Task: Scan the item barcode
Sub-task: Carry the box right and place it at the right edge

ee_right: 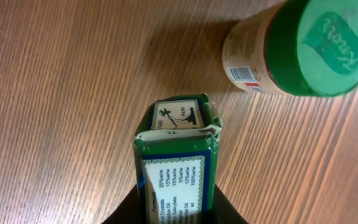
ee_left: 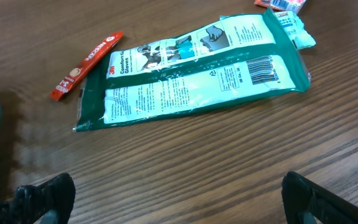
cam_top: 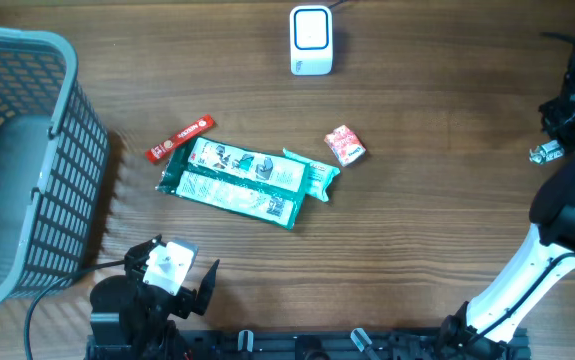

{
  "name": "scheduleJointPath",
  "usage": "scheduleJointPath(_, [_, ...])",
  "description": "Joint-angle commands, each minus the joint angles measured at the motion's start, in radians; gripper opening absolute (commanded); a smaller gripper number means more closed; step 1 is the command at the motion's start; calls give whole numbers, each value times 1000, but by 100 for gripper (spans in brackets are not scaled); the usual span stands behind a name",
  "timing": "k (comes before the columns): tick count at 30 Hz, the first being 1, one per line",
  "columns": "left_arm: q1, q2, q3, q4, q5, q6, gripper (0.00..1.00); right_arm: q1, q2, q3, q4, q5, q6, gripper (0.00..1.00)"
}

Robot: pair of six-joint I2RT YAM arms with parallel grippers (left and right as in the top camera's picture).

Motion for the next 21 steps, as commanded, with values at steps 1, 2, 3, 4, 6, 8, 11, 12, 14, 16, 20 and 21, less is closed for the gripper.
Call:
scheduleJointPath(1, [6,-3,-5,0,16,5,100,21,2,-6,-22,71,103,5])
scheduleJointPath(2, [6,-3,-5,0,16,5,100,36,2,-6,-34,70,145,5])
scheduleJointPath(3, [6,-3,-5,0,16,5,100,44,2,-6,-42,70,177,5])
scheduleJointPath(4, [6,-3,-5,0,16,5,100,55,2,-6,-45,70,211,5])
scheduleJointPath(6, [6,-3,-5,0,16,5,100,69,2,-6,-47,68,282,4])
scheduleJointPath(8, [6,-3,-5,0,16,5,100,71,2,-6,-47,55,372,5])
scheduleJointPath(11, [6,-3,-5,0,16,5,100,60,2,-6,-7,61,367,5])
scheduleJointPath(12, [6,-3,-5,0,16,5,100,44,3,-6,16,71,320,5])
scheduleJointPath(14, [6,-3,-5,0,16,5,100,11,7,-6,34,71,262,5])
scheduleJointPath(16, [6,-3,-5,0,16,5,100,-42,15,-6,34,70,249,5])
scheduleJointPath(20, [6,-3,-5,0,16,5,100,-111,26,-6,151,-61,-99,68])
scheduleJointPath(21, [6,-3,-5,0,16,5,100,-120,26,-6,193,-138,-226,100])
